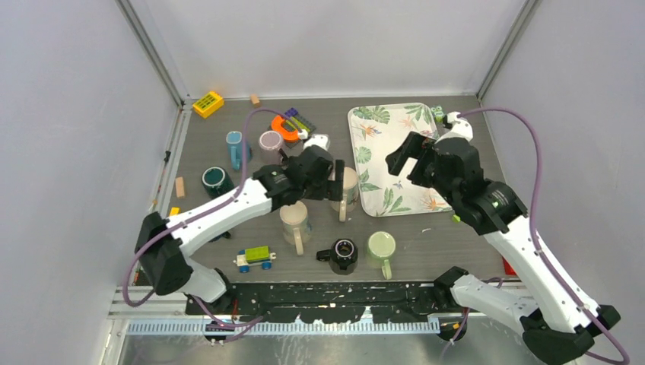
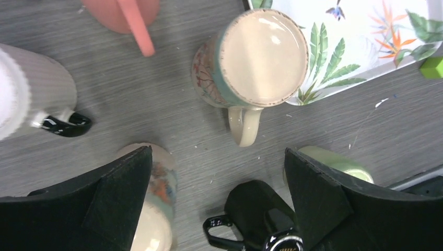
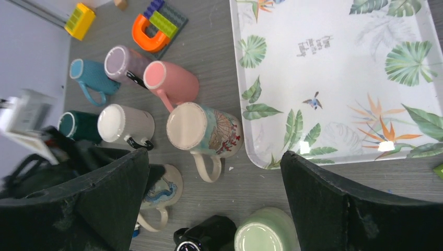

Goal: Turn the mug right side up
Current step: Turn over the cup at the center of the board.

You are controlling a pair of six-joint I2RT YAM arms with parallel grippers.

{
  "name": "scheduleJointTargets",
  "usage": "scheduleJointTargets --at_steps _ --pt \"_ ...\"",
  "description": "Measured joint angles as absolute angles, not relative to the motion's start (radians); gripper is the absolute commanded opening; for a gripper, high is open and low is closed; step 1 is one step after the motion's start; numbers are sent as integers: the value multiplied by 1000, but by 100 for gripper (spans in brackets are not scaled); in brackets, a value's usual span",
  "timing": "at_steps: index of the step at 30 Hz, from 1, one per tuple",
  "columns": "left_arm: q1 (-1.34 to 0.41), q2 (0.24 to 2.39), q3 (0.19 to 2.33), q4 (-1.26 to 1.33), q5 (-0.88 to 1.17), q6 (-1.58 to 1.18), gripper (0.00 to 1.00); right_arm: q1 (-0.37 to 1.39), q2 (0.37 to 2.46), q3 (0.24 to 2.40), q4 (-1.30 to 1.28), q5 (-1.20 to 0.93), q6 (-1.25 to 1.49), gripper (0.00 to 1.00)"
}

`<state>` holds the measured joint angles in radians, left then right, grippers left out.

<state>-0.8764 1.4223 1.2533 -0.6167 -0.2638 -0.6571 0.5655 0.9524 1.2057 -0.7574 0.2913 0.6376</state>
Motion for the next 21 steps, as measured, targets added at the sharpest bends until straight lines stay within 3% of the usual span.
scheduleJointTargets --at_steps 21 --pt "-1027 1768 1292 -483 -500 -759 64 566 848 1188 -757 294 603 100"
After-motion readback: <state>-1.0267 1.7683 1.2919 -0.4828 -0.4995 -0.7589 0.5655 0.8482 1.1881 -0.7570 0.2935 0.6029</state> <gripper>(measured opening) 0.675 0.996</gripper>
